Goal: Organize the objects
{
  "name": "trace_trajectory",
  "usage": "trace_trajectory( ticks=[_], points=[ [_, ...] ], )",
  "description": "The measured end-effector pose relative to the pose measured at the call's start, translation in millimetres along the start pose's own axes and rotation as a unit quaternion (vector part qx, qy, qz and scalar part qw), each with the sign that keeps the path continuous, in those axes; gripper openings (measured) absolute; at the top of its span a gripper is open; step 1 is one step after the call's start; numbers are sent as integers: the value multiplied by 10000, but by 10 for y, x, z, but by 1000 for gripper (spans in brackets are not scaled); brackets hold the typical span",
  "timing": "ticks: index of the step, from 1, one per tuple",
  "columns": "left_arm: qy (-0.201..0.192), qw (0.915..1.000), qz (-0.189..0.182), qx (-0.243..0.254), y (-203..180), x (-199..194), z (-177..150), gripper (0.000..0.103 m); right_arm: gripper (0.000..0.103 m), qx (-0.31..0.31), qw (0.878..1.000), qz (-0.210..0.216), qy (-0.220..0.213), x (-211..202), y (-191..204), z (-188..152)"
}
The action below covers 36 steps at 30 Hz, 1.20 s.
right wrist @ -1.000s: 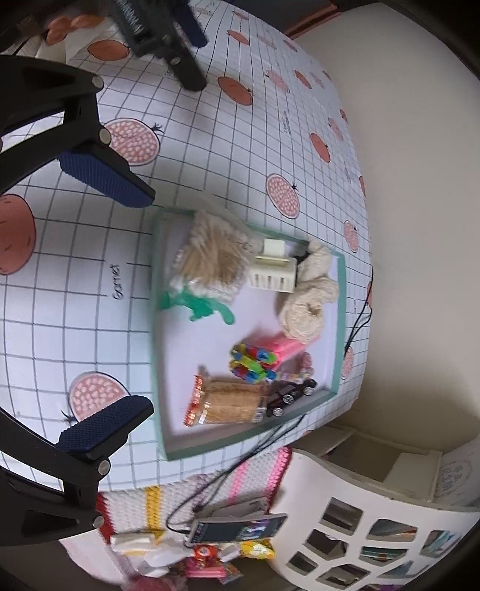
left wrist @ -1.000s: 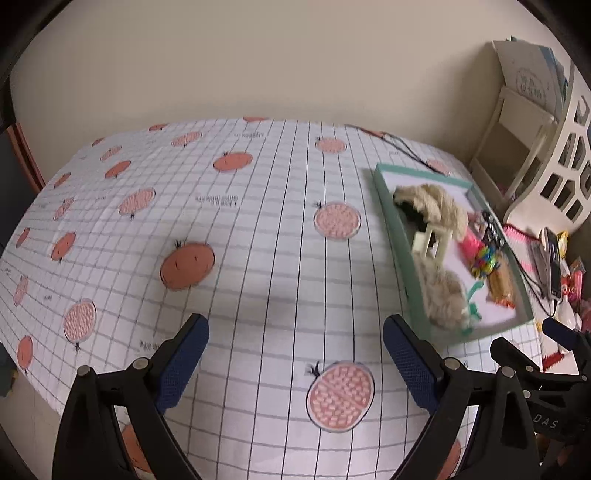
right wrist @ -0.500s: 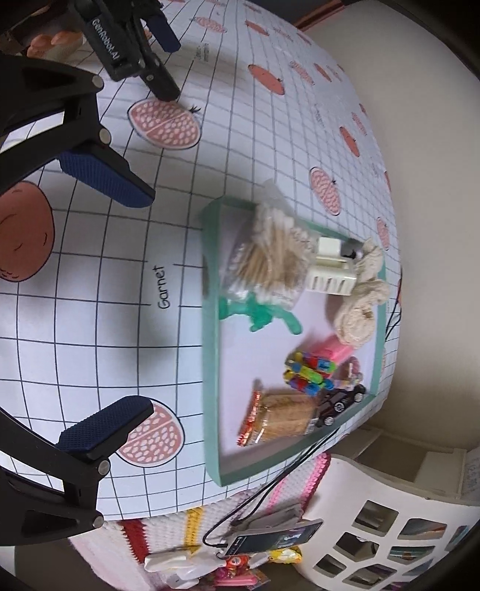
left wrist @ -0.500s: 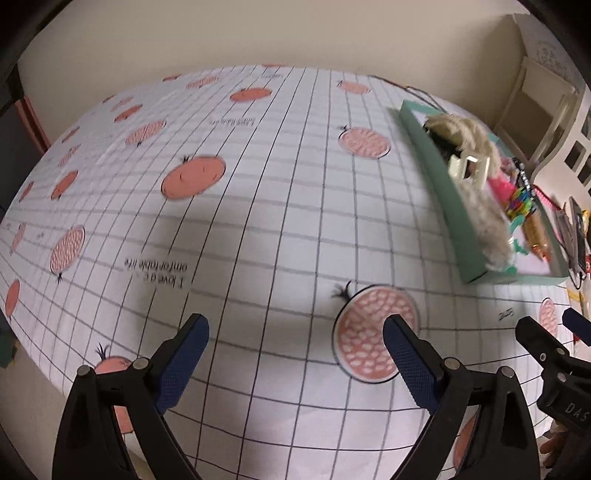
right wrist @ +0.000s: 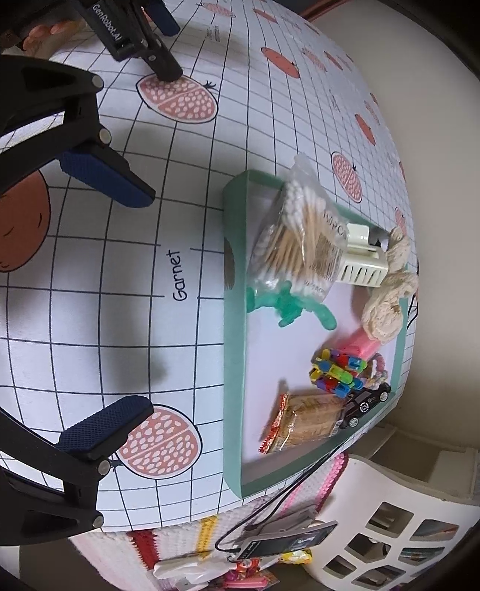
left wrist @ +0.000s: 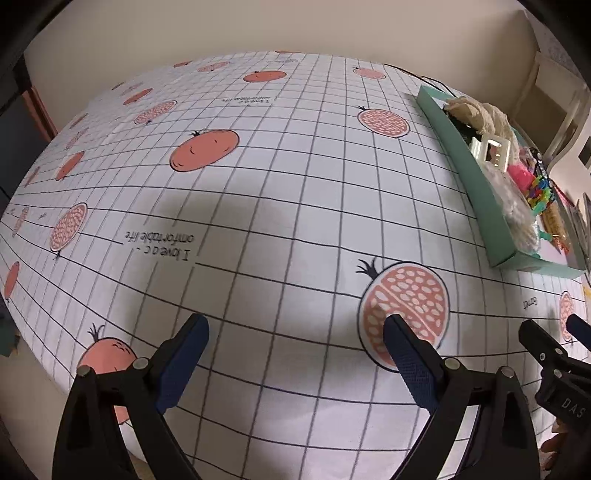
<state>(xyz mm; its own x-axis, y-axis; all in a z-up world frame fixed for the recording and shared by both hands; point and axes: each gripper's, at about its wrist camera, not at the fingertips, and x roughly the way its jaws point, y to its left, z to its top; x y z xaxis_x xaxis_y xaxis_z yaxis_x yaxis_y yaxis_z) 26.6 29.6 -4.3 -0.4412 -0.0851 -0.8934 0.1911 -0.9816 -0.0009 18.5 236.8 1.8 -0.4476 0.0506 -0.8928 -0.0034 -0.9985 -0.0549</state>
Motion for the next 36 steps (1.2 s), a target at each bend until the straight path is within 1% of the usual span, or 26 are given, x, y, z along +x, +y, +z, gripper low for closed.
trace_trajectory(
  ticks=[7,13,19,23,30,36],
  points=[
    [-106,9999,59,-117,22,11,16,96,103,-10,10000,-47,-55,58,1,0],
    [-267,9995,84,-160,23,40,21,96,103,148,9998,41,-124,108,-52,-8],
    [-365,9992,84,-154,-6,37,28,96,103,201,9995,105,-238,152,-94,-21],
    [-455,9988,98,-177,-14,35,11,96,103,163,9990,124,-394,164,-95,-30],
    [-615,9979,118,-191,-32,40,-18,98,103,164,9980,114,-597,168,-92,-49],
    [-722,9971,134,-208,-38,36,-40,99,103,197,9975,95,-666,159,-91,-54]
  ],
)
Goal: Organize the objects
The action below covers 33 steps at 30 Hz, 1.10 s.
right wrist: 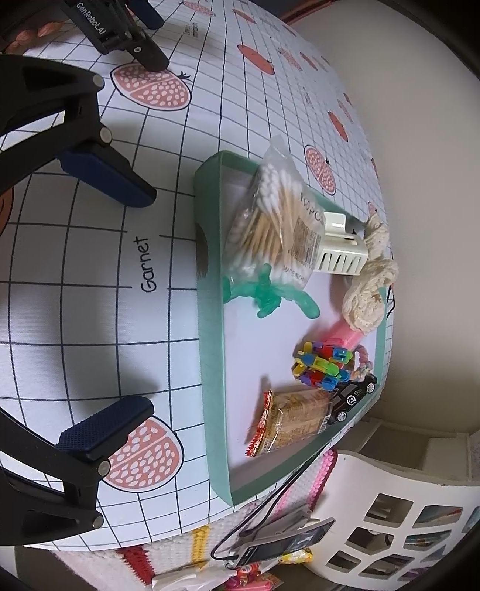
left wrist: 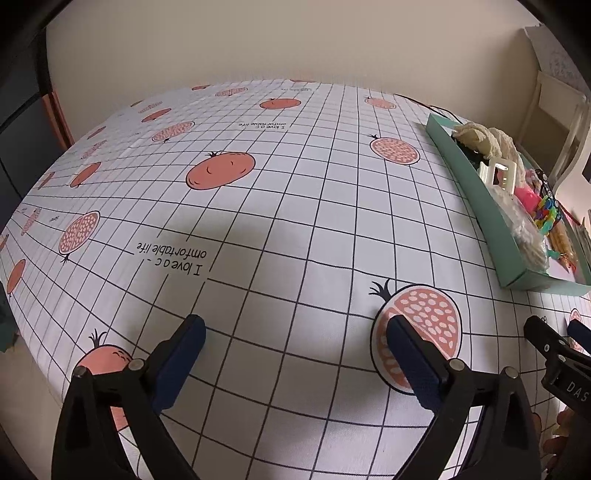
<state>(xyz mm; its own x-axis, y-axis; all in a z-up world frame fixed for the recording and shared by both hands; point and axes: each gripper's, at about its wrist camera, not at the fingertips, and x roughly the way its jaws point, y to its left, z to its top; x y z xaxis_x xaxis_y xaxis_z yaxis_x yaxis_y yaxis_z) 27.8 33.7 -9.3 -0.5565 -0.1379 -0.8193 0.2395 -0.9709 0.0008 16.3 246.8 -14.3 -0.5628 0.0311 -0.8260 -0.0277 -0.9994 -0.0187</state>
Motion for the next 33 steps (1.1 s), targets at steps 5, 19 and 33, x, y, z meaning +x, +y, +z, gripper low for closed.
trace_trajectory(
  ticks=[5,19,33],
  points=[
    [-94,10000,11,-9,-8,-4,-24,99,103,-9,9999,8,-131,-13,-16,-18],
    [-345,9994,58,-41,-11,-9,-64,103,103,12,9995,-17,-312,-20,-4,-53],
    [-452,9989,77,-78,-26,-12,-79,103,103,15,9995,-22,-322,-25,-4,-52]
  ],
)
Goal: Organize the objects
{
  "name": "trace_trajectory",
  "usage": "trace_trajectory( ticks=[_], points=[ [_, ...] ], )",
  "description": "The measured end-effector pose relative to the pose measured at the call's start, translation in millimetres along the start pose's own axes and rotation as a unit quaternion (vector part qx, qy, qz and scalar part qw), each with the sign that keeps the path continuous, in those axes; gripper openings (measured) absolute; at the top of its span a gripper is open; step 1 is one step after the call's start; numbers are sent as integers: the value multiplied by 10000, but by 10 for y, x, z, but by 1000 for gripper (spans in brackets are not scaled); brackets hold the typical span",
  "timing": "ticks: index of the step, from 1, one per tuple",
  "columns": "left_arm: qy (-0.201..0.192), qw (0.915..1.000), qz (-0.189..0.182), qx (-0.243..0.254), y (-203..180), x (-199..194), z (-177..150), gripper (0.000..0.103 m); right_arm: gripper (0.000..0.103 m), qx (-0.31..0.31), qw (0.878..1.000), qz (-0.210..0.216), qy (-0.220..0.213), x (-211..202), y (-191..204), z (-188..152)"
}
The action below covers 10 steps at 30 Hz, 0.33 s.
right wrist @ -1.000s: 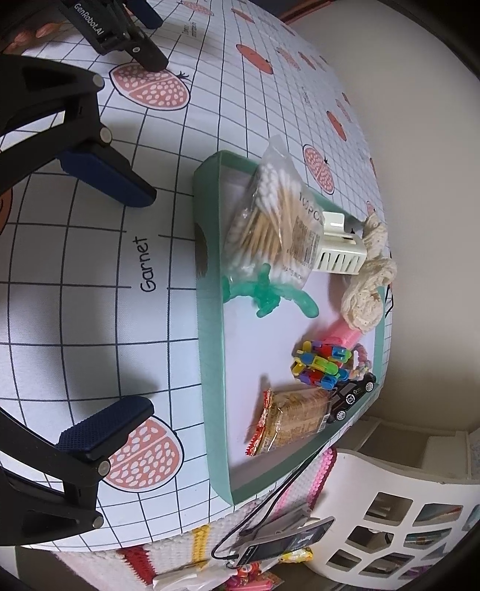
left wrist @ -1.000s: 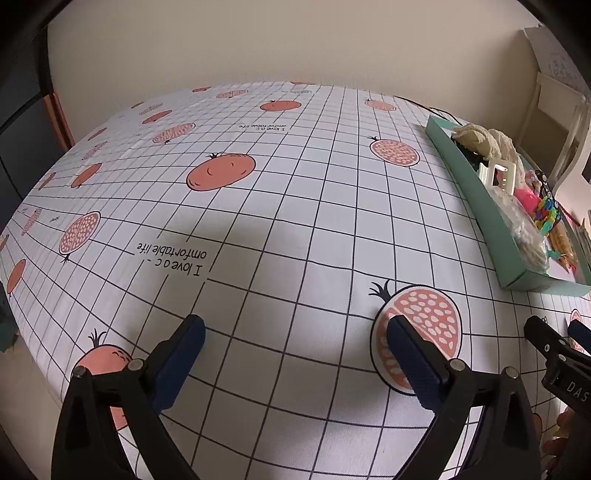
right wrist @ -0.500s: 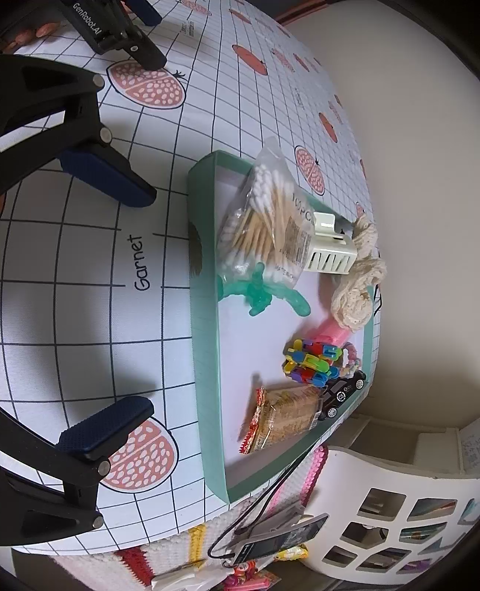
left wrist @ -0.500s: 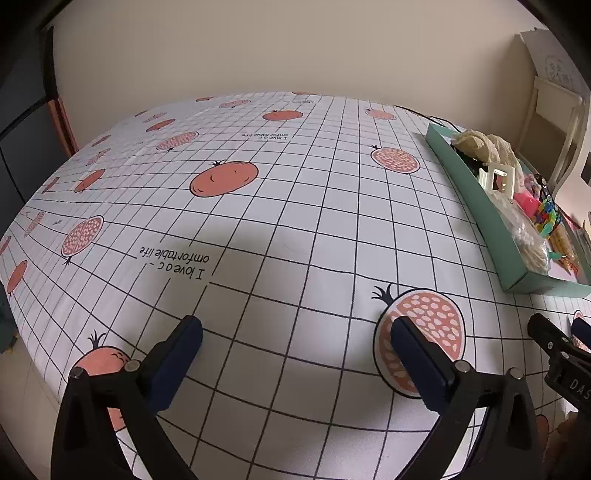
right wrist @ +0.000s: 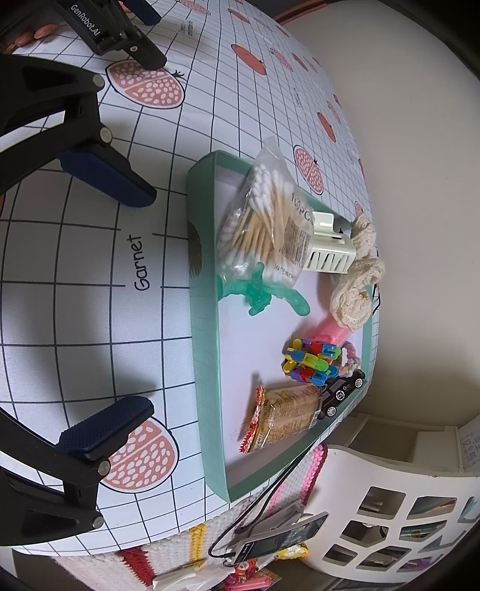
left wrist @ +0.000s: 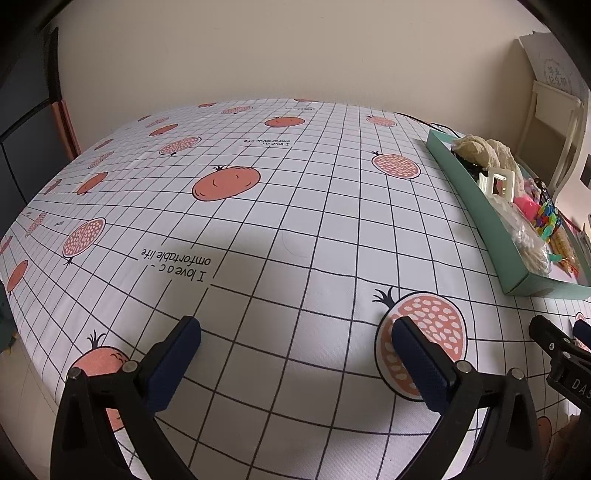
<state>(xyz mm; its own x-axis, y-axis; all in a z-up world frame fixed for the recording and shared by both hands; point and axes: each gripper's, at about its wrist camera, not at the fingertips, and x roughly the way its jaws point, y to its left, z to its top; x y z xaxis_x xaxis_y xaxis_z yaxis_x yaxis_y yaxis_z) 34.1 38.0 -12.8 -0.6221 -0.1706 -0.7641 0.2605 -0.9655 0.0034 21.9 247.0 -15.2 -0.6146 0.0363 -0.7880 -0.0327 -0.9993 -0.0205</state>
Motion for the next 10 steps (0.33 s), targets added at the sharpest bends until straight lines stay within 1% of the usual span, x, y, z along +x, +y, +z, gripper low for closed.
trace_trajectory(
  ticks=[10],
  points=[
    [-2,10000,7,-14,5,1,2,103,103,-8,10000,6,1,0,-3,0]
  ],
)
